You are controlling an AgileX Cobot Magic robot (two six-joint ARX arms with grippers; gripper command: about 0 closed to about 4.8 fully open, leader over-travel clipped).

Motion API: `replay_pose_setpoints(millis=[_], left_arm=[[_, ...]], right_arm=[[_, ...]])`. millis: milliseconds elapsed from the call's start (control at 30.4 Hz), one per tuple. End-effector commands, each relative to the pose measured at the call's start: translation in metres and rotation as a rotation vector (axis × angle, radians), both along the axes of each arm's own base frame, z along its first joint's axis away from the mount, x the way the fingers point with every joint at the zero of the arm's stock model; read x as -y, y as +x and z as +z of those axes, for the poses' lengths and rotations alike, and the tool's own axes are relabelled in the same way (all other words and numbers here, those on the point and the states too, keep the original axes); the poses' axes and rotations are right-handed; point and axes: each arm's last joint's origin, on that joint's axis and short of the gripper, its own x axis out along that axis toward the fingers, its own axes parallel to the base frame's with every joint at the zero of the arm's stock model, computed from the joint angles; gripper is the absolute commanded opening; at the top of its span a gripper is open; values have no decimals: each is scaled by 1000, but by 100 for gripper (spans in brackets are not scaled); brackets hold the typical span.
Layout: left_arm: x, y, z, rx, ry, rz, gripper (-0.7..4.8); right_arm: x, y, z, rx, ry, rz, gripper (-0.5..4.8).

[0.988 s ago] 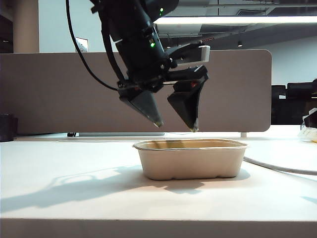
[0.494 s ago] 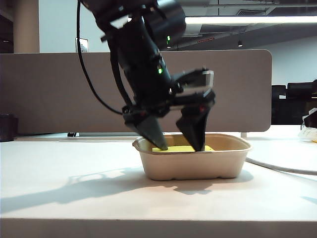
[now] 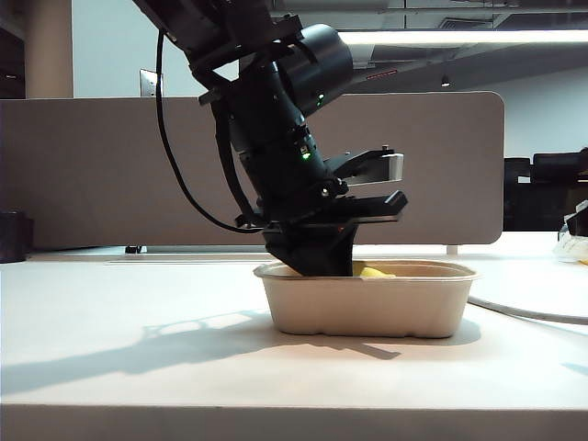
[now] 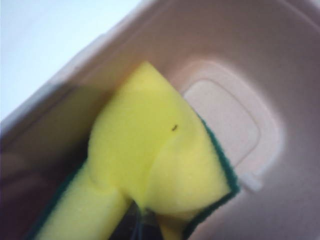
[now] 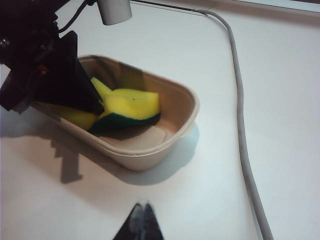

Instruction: Take out the cleaning sponge from the paper lunch box and place it on the table.

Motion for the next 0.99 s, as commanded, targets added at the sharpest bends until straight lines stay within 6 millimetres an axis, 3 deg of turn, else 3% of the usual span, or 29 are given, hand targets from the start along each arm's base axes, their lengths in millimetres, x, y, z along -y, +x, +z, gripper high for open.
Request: replay_pose_setpoints(millis=[33, 198, 626, 856, 889, 988], left_arm=[[-3, -1, -5, -13, 45, -26, -6], [-1, 1, 6, 6, 23, -30, -6], [0, 1, 97, 131, -130, -38, -6], [-2, -2, 96, 88, -110, -56, 0], [-2, -2, 94, 81, -103, -56, 19], [0, -1, 87, 55, -100, -68, 162]], right_arm=[[0, 0, 2, 15, 9, 0, -5], [0, 0, 2, 16, 9, 0, -5], [0, 0, 2, 16, 9, 0, -5], [0, 0, 2, 16, 9, 0, -5], [0, 0, 2, 16, 9, 0, -5], [0, 0, 2, 16, 9, 0, -5]])
